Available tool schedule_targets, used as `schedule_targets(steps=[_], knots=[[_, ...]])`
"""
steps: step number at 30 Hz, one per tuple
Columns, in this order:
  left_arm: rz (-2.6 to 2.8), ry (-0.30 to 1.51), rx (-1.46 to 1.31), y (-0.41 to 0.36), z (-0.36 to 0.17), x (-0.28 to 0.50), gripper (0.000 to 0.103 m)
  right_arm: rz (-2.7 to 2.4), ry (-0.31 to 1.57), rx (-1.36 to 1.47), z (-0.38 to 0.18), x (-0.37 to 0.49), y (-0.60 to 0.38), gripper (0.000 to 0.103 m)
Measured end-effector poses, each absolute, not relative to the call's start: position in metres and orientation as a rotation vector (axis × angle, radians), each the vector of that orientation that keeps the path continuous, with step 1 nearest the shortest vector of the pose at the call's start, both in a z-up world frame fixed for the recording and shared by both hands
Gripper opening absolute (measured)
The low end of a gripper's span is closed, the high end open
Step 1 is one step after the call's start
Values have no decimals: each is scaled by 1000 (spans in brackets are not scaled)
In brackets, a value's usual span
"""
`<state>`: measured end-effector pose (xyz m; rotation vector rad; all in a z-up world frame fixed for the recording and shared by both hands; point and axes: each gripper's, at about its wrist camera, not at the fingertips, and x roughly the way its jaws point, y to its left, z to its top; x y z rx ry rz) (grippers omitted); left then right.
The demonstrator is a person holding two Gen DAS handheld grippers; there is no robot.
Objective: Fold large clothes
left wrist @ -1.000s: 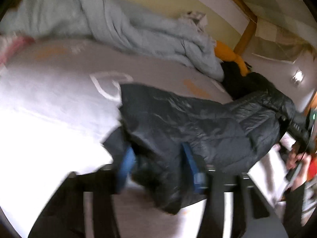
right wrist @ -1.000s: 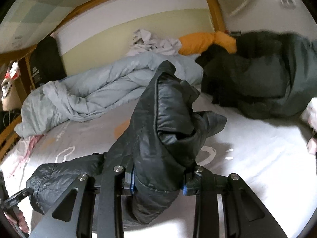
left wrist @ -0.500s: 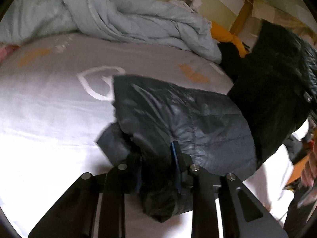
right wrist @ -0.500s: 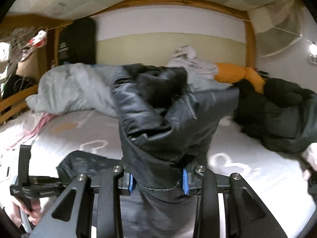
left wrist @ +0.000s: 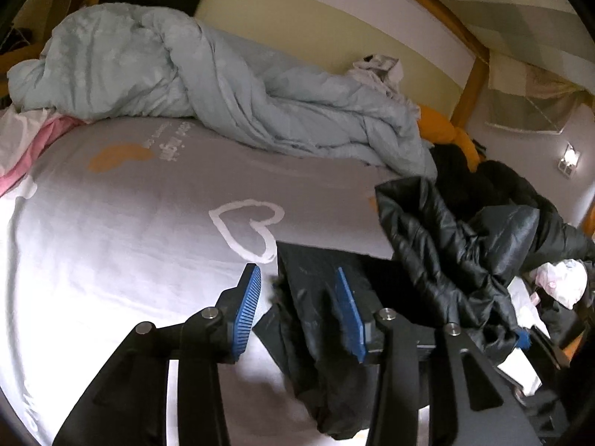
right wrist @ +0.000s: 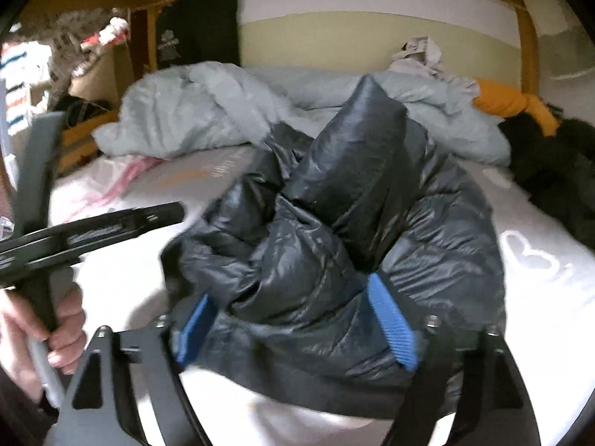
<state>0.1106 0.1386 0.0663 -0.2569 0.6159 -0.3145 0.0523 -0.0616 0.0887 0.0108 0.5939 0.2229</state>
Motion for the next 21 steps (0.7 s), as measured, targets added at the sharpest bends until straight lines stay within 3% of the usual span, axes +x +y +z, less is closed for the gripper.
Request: schedule_targets(steps=[8, 11, 17, 21], knots=[[-362, 509, -141, 115, 82, 91, 56, 146, 455, 119, 118, 8, -106, 90], [-389, 482, -107, 105, 85, 86, 60, -17, 393, 136, 131, 7, -136, 101], [-421, 478, -103, 98, 86, 83, 75, -264, 509, 76, 119, 66, -178, 101], [-462, 464, -149, 102, 89, 81, 82, -118, 617, 111, 99, 100, -175, 101]])
